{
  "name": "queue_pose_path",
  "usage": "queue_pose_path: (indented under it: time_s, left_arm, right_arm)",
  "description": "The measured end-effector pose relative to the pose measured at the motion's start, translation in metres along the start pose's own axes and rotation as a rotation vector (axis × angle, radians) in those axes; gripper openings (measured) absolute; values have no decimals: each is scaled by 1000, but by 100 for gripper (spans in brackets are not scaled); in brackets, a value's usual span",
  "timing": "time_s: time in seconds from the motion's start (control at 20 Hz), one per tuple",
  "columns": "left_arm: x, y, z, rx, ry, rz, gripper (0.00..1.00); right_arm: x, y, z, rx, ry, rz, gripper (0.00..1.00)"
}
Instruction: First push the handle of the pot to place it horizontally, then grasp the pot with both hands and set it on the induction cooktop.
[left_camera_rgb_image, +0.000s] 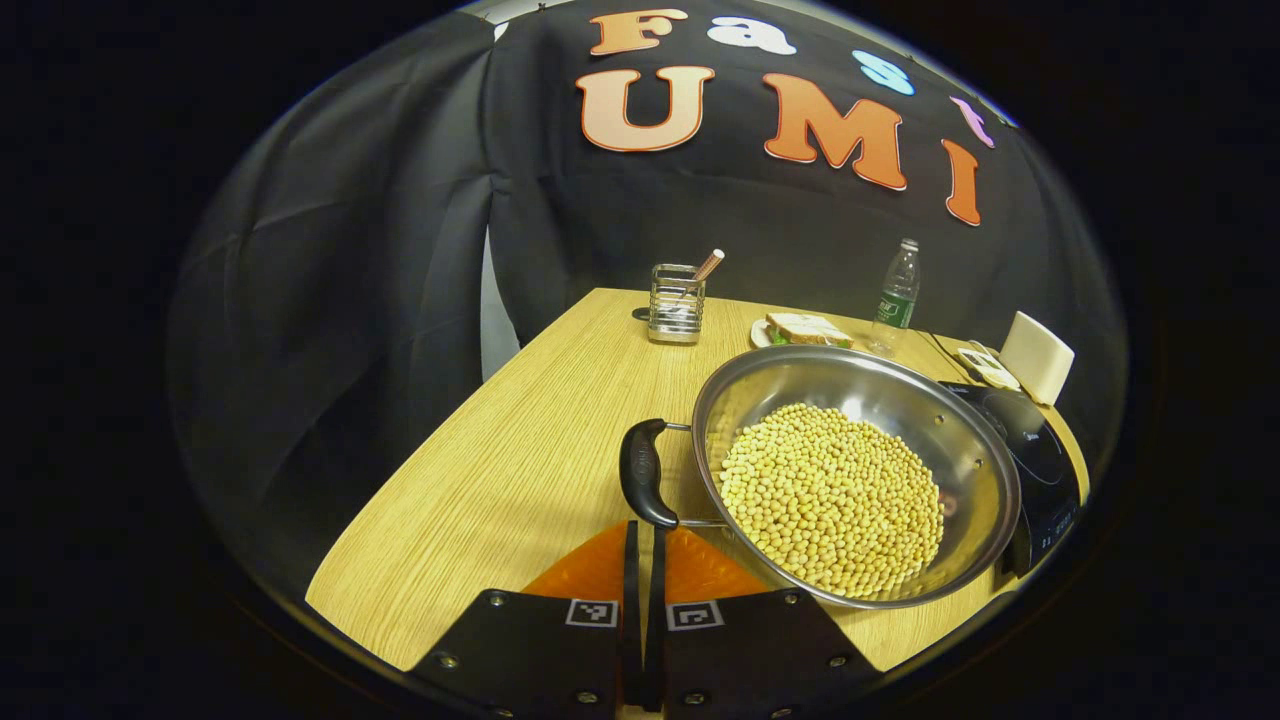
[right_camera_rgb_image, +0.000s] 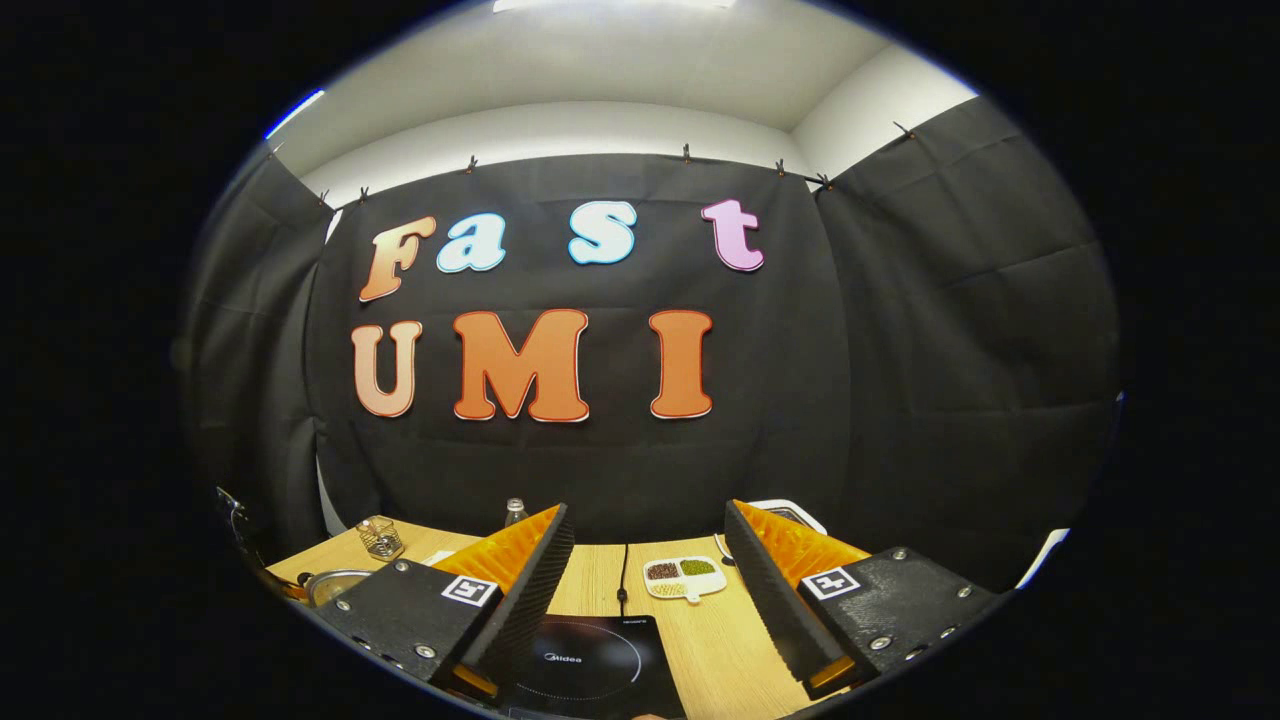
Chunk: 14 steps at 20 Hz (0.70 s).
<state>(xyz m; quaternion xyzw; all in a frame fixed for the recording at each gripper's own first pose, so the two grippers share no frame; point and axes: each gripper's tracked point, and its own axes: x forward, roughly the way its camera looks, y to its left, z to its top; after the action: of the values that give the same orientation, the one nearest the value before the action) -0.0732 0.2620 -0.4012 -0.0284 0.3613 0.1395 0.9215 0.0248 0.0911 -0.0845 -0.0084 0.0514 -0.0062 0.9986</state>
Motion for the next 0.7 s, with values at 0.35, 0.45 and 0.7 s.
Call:
queue_pose_path:
  time_s: [0.35, 0.45, 0.7]
  left_arm:
    - [6, 0, 9, 0, 2, -13, 2]
    - [9, -1, 12, 1, 5, -15, 2]
    - [-7, 0, 15, -9, -11, -12, 5]
  right_arm:
    - [-1, 10, -7, 10, 11, -5, 95]
    - [-1, 14, -11, 18, 17, -7, 95]
    - [0, 39, -29, 29, 48, 3, 95]
